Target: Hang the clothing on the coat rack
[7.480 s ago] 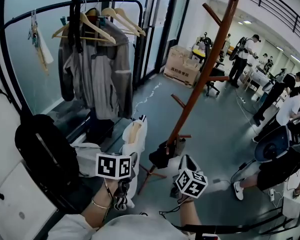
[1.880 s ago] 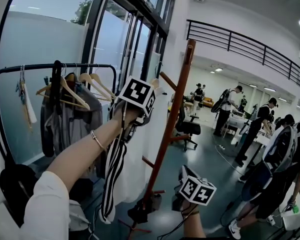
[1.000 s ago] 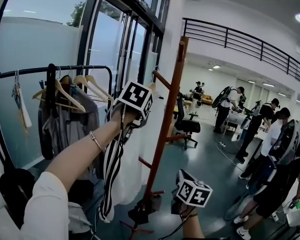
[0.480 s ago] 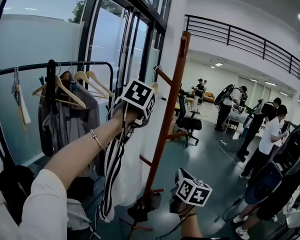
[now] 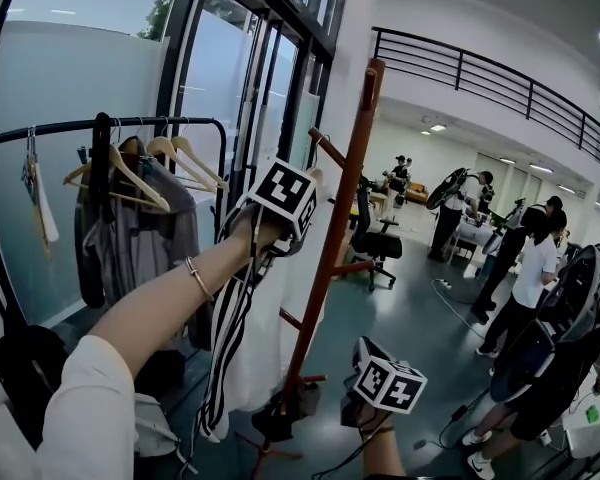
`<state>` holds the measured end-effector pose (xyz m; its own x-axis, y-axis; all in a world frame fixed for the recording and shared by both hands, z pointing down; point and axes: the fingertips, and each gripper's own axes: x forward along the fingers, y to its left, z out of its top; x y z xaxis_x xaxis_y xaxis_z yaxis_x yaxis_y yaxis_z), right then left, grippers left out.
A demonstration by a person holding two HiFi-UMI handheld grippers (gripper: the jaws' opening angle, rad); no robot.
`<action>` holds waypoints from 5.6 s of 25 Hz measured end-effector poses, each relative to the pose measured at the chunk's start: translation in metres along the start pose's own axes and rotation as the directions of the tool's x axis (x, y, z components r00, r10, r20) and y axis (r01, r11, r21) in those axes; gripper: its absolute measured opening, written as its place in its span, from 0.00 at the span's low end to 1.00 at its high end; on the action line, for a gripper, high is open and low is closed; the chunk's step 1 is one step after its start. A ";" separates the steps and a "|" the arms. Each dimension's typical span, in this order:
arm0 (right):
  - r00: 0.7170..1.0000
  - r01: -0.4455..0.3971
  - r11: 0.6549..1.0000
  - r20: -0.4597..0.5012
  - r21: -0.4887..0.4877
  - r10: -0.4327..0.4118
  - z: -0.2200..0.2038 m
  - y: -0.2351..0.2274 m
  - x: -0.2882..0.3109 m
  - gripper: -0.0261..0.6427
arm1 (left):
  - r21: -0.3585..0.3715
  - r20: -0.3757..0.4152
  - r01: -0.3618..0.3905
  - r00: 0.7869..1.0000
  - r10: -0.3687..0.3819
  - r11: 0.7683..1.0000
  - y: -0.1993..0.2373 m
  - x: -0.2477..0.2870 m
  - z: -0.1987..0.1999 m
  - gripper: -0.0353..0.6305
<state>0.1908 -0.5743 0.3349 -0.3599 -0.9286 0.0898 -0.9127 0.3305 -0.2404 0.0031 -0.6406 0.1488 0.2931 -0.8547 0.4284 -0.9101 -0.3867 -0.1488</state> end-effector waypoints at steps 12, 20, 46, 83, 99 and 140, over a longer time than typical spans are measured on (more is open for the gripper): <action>1.000 0.000 1.000 -0.014 0.004 0.000 -0.006 -0.001 -0.002 0.07 | -0.004 -0.007 0.049 0.999 -0.049 0.999 -0.016 0.007 -0.011 0.10; 1.000 -0.007 1.000 -0.011 0.009 0.007 -0.006 0.000 -0.005 0.07 | -0.020 -0.007 0.088 0.996 -0.088 0.996 -0.027 0.009 -0.015 0.10; 0.998 -0.024 0.999 -0.052 0.040 0.026 -0.032 0.004 -0.016 0.07 | -0.024 0.020 0.167 0.986 -0.166 0.986 -0.059 0.001 -0.026 0.24; 0.994 -0.025 0.998 -0.104 -0.058 0.019 -0.057 0.074 -0.036 0.07 | -0.016 0.477 0.144 0.871 -0.119 0.989 -0.054 -0.101 -0.043 0.43; 0.996 -0.020 0.999 -0.092 -0.034 0.017 -0.083 0.121 -0.036 0.07 | -0.068 0.599 0.101 0.800 -0.040 0.993 -0.031 -0.143 -0.135 0.42; 0.992 -0.093 0.988 -0.102 -0.127 0.080 -0.111 0.101 -0.061 0.07 | -0.457 0.367 -0.027 0.905 0.217 0.889 -0.050 -0.089 -0.329 0.06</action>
<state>0.0991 -0.4652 0.4127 -0.4496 -0.8773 0.1680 -0.8925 0.4339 -0.1228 -0.0733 -0.4314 0.4118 0.1755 -0.9841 0.0284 -0.9509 -0.1620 0.2637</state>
